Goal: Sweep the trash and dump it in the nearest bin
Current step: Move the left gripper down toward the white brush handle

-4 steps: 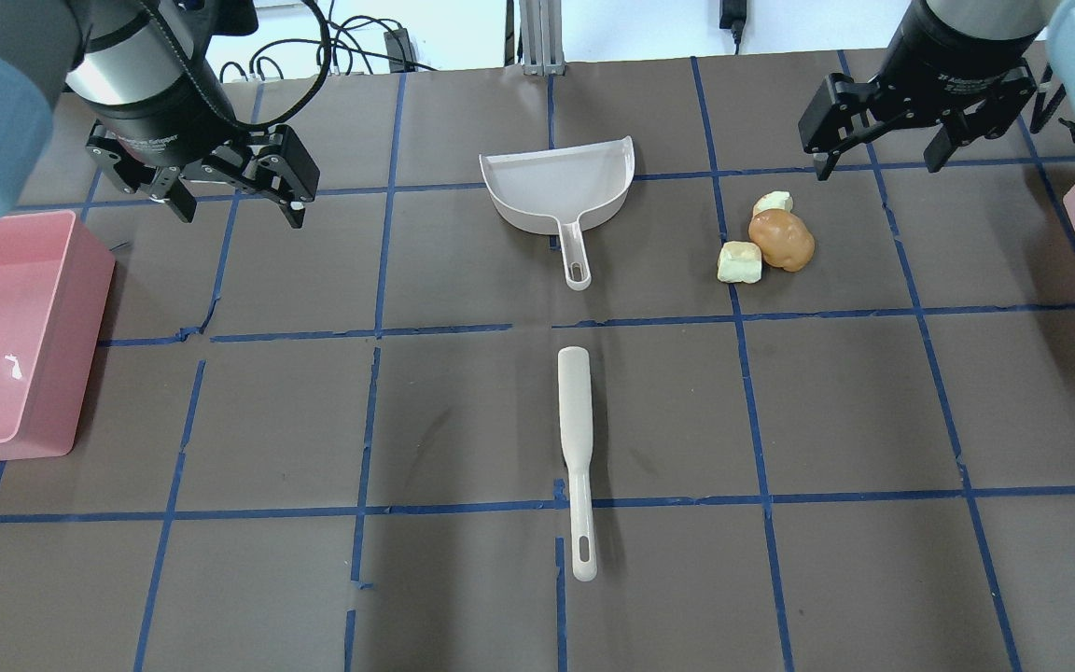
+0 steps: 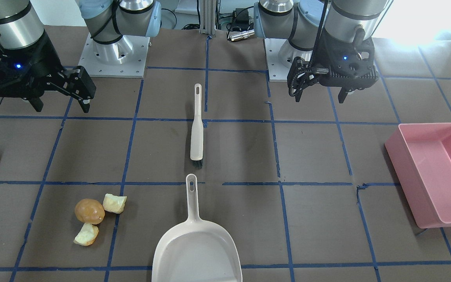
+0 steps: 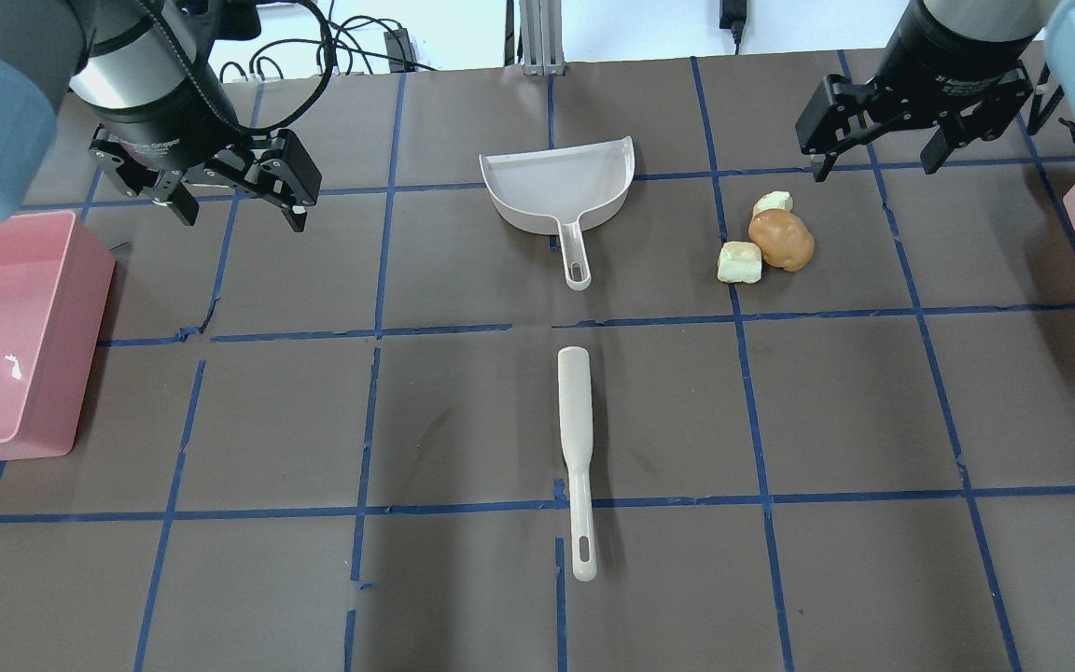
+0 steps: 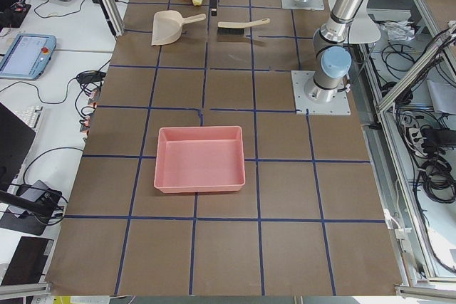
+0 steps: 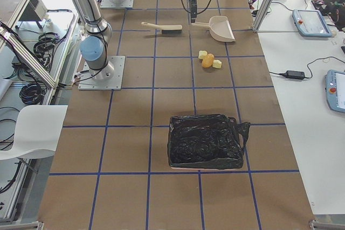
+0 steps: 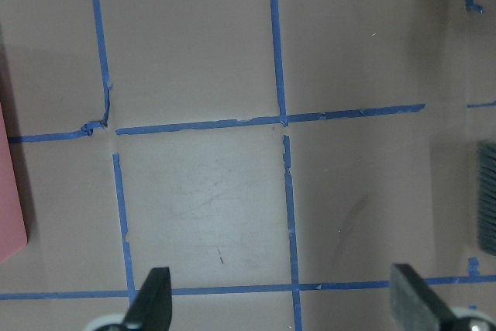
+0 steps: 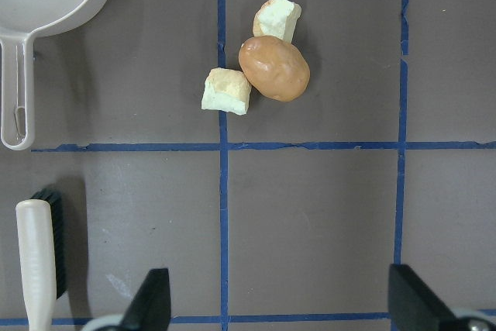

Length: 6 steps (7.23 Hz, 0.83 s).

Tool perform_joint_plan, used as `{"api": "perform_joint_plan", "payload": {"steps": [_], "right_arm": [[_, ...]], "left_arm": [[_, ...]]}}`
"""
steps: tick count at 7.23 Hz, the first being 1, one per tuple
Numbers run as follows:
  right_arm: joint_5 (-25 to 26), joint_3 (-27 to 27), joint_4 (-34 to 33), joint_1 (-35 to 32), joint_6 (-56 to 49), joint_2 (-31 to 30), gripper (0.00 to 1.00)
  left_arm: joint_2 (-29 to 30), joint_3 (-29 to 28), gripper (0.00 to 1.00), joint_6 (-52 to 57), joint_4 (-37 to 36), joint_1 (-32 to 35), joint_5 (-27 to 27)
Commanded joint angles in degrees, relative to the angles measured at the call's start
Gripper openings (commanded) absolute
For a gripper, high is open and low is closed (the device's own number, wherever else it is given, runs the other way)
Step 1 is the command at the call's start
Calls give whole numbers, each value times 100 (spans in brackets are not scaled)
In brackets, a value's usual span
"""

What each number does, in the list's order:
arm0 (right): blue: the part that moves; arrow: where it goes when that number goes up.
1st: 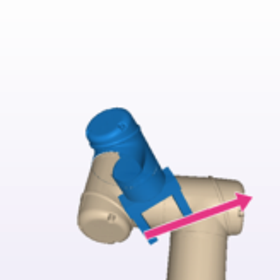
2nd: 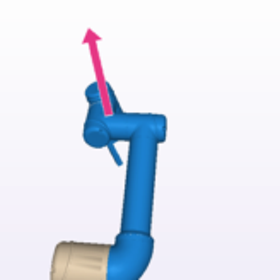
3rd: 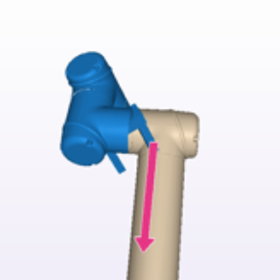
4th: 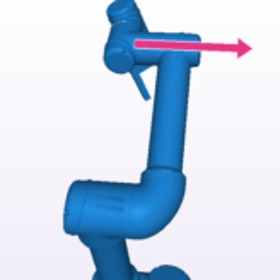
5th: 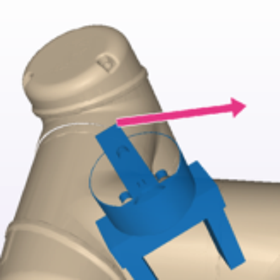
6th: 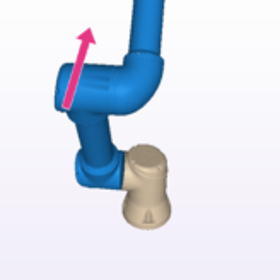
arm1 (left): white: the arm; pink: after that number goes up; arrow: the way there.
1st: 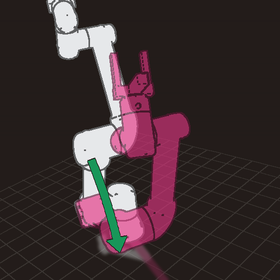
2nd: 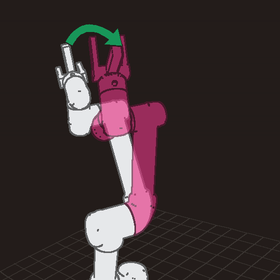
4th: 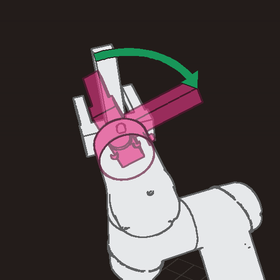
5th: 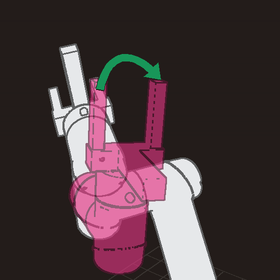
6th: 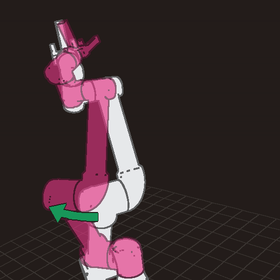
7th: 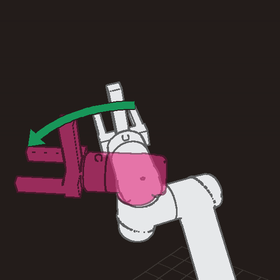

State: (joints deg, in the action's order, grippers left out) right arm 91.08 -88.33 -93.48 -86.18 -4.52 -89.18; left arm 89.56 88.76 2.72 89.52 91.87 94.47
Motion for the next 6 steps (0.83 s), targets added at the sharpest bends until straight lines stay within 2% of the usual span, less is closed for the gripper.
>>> {"api": "perform_joint_plan", "payload": {"steps": [1,3,4,5,6], "right_arm": [[-20,0,5,-48,56,-11,100],[-29,44,-22,-48,65,6,100],[-90,53,-65,-57,48,93,100],[-682,175,-292,-57,65,442,100],[-662,289,-477,-57,22,707,100]], "left_arm": [[209,80,100,10,-22,15,-68],[649,-130,100,19,-22,50,-34],[833,52,100,-16,-65,120,-68],[922,227,100,-95,-75,312,-95],[845,403,100,-566,-75,706,-69]]}}
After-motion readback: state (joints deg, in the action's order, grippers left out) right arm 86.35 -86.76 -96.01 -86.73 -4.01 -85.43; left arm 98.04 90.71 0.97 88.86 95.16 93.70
